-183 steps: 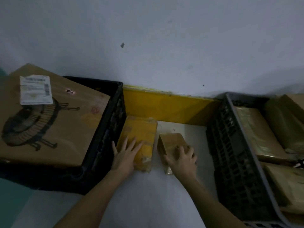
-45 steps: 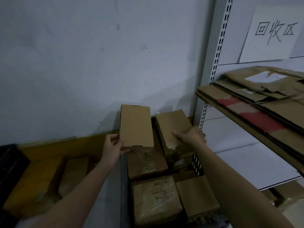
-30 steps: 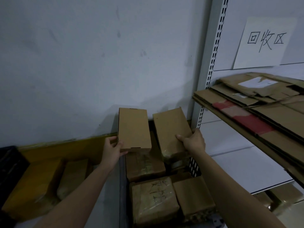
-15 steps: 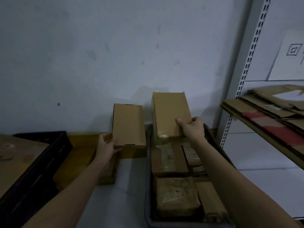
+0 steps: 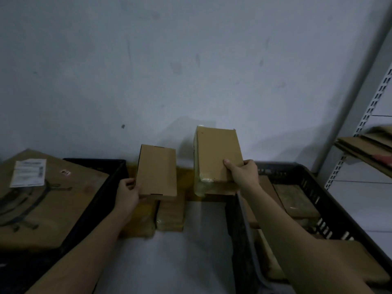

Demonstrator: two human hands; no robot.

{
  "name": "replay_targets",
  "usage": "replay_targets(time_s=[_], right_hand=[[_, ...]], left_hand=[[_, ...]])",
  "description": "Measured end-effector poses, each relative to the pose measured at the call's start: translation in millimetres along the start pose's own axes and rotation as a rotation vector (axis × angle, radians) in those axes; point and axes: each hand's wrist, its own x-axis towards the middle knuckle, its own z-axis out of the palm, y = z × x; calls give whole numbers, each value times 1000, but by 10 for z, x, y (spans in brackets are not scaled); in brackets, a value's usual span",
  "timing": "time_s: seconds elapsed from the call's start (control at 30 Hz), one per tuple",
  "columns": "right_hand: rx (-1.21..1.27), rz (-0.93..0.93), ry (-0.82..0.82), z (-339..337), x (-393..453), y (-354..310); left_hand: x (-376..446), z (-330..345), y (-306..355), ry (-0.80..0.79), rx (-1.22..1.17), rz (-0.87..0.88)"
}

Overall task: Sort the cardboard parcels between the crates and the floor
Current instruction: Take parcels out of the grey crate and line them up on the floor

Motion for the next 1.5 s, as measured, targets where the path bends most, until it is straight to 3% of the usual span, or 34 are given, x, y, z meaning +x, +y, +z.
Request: replay_targets(time_s=[0.27,0.53,0.67,0.73,0.87,0.97,1.17,1.4,1.5], right_hand=[[-143,108,65,784,-340,463],[-292,261,89,1089,-490,942],[-331,283,86,1135,-468,1113],[-343,294,80,1156,-439,1160],[-342,299,81,1220,-354,1218],[-341,290,85,1213,-262,1263],[-360,316,97,1126,-116,1456],[-408,363,73,1238,-13,1793],[-371,386,34,1325,84,1909]], left_hand=[[426,-702,-732,-13,141,-140],[649,-645,-1218,-40,233,-268],[691,-556,-1204,-81,410,-120],[609,-511,-1206,-115,638,29],[626,-383,-1323,-414,1092,291],[731,-323,-1409,-532,1256,291],[798,-160,-1279,-381,1343,360],[1004,-23,-1360,-532,1411,266],[988,10,-1472,-493,1426,288]])
